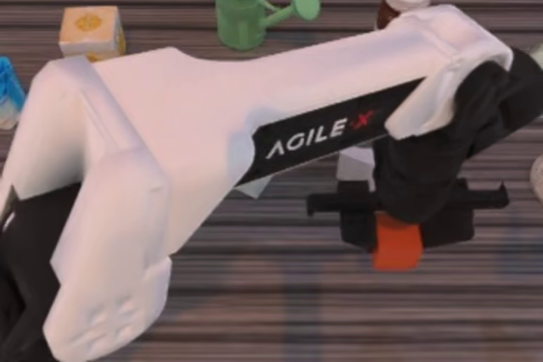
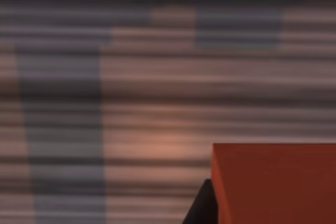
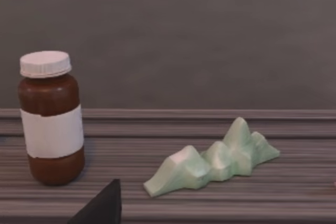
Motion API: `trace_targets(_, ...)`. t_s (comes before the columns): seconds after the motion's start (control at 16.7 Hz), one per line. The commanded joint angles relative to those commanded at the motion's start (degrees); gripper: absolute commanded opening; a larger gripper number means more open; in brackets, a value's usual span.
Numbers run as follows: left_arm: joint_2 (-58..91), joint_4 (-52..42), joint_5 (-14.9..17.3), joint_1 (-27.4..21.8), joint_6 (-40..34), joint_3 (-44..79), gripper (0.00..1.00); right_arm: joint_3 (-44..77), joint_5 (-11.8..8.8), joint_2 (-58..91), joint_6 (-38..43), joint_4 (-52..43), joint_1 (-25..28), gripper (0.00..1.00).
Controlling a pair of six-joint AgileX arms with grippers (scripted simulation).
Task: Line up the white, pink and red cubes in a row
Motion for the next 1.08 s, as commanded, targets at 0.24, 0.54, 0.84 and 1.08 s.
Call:
trace_targets(0.24,1.3,7.9,0.0,0.2,-0.1,-6.4,0.00,0.0,0.0,0.0,0.0,0.0,0.0,1.00)
trace_targets(0.54,2.3,13.3,0.0,-0.1,0.1,-11.0,0.00,0.0,0.0,0.0,0.0,0.0,0.0,1.00)
trace_targets(0.84,2.3,13.3,0.0,-0.1,0.1,-11.0,0.23,0.0,0.0,0.0,0.0,0.0,0.0,1.00)
trace_targets(1.08,2.3,13.3,0.0,-0.1,0.1,-11.0,0.53,0.0,0.0,0.0,0.0,0.0,0.0,1.00)
